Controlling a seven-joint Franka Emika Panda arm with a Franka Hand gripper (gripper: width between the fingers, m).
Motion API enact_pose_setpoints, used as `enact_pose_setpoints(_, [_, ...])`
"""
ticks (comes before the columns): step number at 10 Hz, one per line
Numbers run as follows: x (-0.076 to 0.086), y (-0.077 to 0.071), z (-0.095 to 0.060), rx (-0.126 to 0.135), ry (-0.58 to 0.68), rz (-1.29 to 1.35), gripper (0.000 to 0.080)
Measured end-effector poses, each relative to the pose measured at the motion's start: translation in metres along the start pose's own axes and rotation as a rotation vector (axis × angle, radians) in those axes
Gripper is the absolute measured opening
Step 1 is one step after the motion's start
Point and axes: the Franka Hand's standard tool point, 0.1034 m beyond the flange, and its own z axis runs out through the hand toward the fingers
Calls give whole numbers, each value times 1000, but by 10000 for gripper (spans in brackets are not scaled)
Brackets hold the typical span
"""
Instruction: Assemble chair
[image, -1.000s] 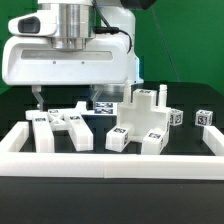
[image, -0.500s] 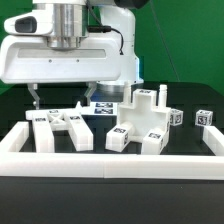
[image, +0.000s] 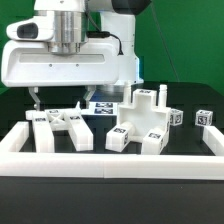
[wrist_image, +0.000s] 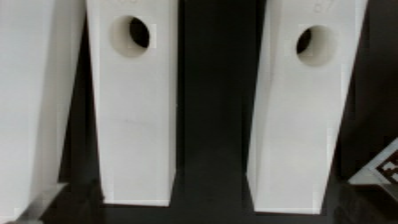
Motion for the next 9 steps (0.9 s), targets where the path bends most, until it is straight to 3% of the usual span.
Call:
enact_pose_setpoints(1, [-9,-8,3,42,-35,14,649])
enact_pose_setpoints(2, [-12,-12,5,57,-48,21,649])
enact_pose_setpoints(4, [-19,-32,11,113,-104,64,649])
enact_pose_setpoints(9, [-21,-31,15,111,-109,65,649])
